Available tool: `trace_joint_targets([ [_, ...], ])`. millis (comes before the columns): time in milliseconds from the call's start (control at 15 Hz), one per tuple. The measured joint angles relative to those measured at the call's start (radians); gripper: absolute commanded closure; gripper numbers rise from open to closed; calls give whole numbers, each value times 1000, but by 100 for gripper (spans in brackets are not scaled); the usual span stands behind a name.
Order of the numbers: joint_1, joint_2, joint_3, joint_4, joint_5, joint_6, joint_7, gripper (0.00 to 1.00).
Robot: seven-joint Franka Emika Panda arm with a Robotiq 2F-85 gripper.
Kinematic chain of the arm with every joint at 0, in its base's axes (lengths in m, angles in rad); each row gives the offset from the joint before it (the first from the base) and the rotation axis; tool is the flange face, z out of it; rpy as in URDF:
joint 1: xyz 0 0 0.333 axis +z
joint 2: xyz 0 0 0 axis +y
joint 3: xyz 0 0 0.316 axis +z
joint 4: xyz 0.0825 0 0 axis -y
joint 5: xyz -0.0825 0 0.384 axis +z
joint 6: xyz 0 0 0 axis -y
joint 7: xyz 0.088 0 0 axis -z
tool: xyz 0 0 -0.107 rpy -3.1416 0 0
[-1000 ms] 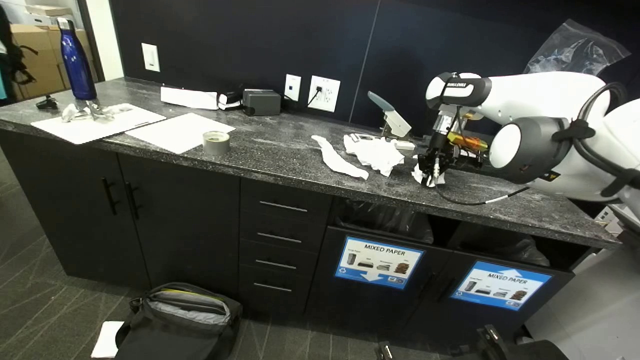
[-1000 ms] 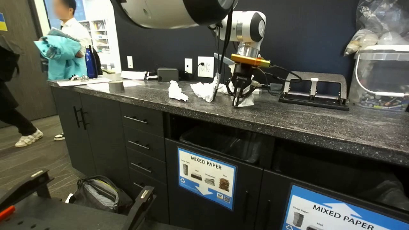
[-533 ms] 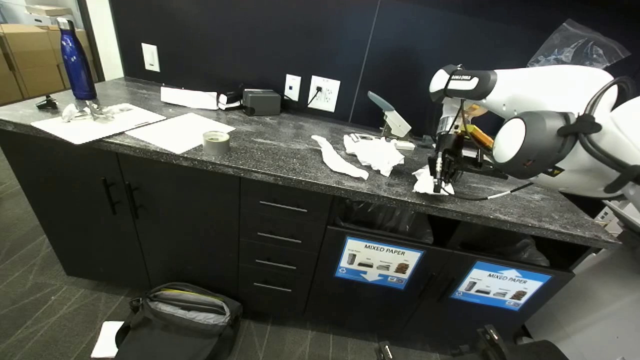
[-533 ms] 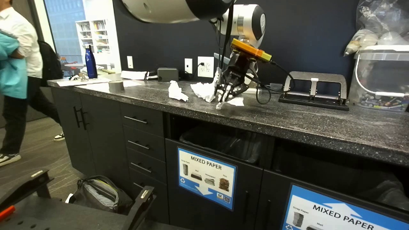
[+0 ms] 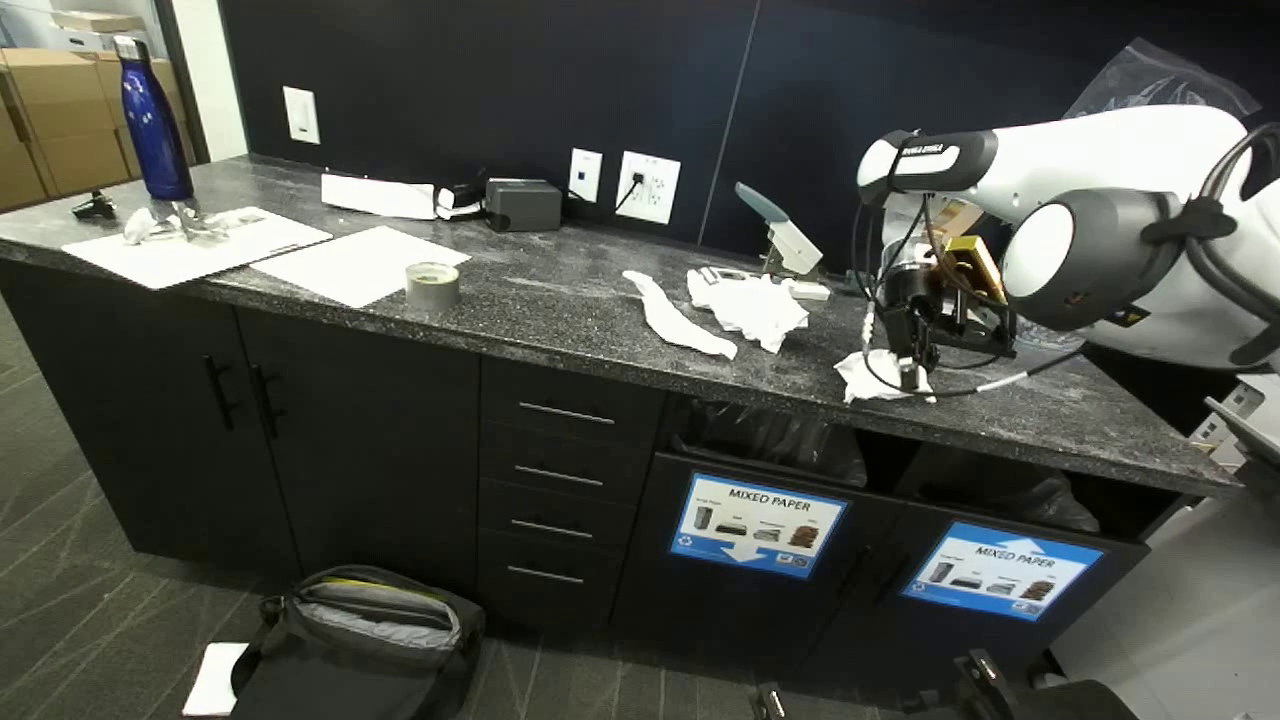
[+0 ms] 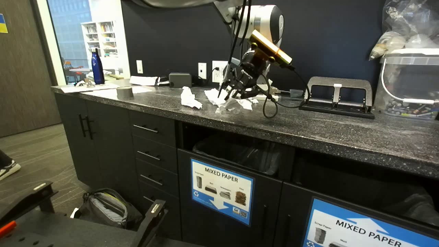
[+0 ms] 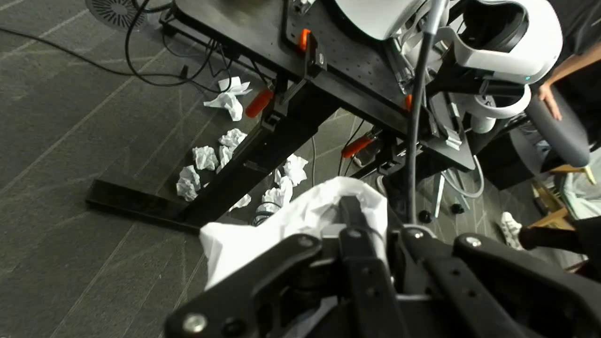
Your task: Put all the white pieces of papers in the left bin
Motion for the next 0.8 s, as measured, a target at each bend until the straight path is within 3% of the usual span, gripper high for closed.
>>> trace_joint_targets([
  [600, 0, -240, 0, -366, -3, 10, -24, 90],
  [800, 2, -331, 0, -495, -36, 64, -55, 90],
])
